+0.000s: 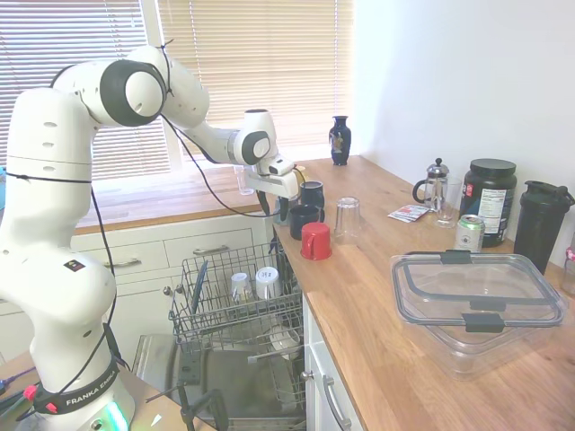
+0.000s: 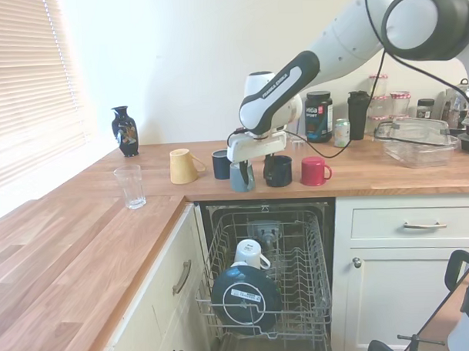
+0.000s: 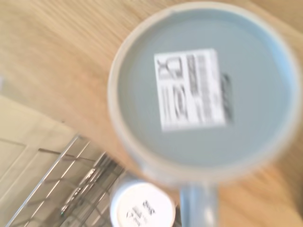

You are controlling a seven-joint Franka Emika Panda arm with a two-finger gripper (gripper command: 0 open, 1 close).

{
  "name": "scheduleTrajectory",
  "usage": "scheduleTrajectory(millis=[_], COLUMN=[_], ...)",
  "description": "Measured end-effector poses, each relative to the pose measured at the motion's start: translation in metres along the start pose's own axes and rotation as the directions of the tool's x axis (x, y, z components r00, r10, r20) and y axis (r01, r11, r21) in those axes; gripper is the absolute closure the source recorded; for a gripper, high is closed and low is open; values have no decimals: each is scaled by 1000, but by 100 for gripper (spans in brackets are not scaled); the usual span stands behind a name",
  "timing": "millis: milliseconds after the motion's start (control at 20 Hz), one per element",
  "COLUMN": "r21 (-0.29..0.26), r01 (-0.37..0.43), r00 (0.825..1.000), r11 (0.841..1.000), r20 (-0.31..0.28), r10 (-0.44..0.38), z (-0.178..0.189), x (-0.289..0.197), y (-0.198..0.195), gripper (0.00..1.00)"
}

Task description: Unload a mug from dishwasher

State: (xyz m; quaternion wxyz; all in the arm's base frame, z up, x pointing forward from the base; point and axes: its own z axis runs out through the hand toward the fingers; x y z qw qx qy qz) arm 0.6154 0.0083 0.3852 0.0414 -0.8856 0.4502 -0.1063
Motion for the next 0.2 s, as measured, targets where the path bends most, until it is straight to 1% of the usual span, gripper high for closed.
scheduleTrajectory(millis=[200], r21=[57], r01=[21], r00=[999], r11=[998], r20=[-26], r10=[-19], z=[-40], x=[-28], y=[34], gripper=[0])
